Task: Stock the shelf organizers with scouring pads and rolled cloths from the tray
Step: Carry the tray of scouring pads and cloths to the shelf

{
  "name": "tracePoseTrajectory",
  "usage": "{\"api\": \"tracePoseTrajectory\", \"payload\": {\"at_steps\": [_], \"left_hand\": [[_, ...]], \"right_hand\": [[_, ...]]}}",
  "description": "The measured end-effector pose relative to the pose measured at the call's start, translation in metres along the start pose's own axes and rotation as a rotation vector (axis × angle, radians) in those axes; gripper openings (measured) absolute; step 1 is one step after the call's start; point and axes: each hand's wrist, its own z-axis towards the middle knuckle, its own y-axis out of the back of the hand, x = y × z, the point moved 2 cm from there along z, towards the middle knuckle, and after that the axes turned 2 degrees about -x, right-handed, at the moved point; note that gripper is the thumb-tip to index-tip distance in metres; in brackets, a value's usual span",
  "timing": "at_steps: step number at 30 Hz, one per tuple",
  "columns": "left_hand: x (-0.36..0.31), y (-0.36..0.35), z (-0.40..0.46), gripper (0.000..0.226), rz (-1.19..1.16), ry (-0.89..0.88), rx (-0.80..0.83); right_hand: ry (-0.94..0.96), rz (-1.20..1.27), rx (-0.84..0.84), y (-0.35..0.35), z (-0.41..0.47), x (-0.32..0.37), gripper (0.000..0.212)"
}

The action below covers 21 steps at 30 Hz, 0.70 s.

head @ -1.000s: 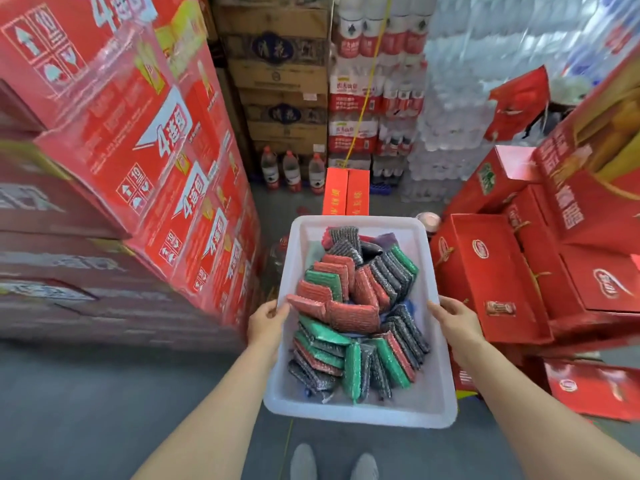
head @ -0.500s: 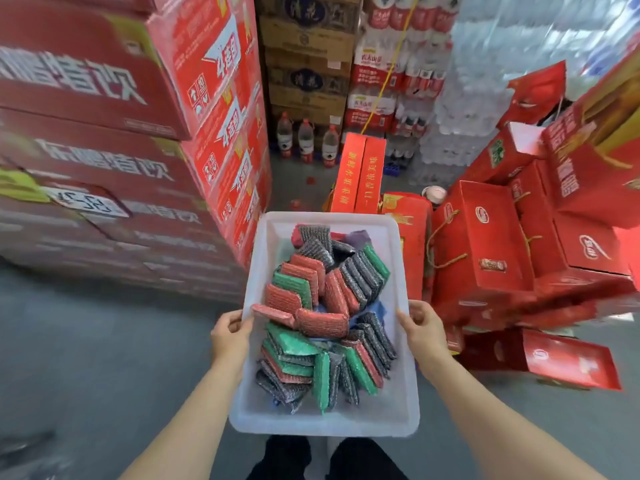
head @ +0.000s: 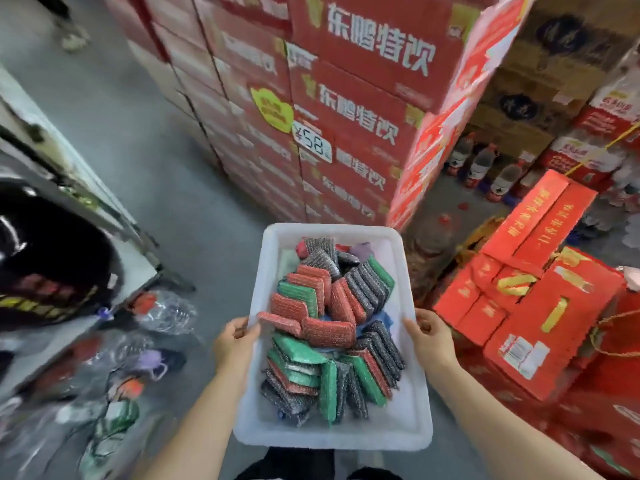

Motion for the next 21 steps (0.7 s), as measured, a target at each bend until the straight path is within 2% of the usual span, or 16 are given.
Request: {"api": "tracePoseTrajectory", "payload": {"at_steps": [4,8,12,16,21], "left_hand": [[-0.021,0.056,0.042,0.023,-0.130,0.026,-0.132],[-0.036,0.097,0.118,0.027,-0.192,0.067,-0.191],[-0.070,0.139,0.193,0.020,-0.241,0.055,-0.243],[-0.121,0.186,0.272,0.014,-0.327,0.032,-0.321],[-0.173,0.210,0.361,0.022,-0.410,0.055,-0.369]], "right_hand": [[0.093,-0.074,0.110,-0.076,0.016,0.064,0.019],[0.159,-0.119,0.172,-0.161,0.043,0.135,0.025],[0.207,-0.162,0.208,-0.244,0.057,0.225,0.030],[0.294,-0.161,0.263,-0.327,0.070,0.312,0.031],[0.349,-0.050,0.317,-0.414,0.103,0.407,0.030]]}}
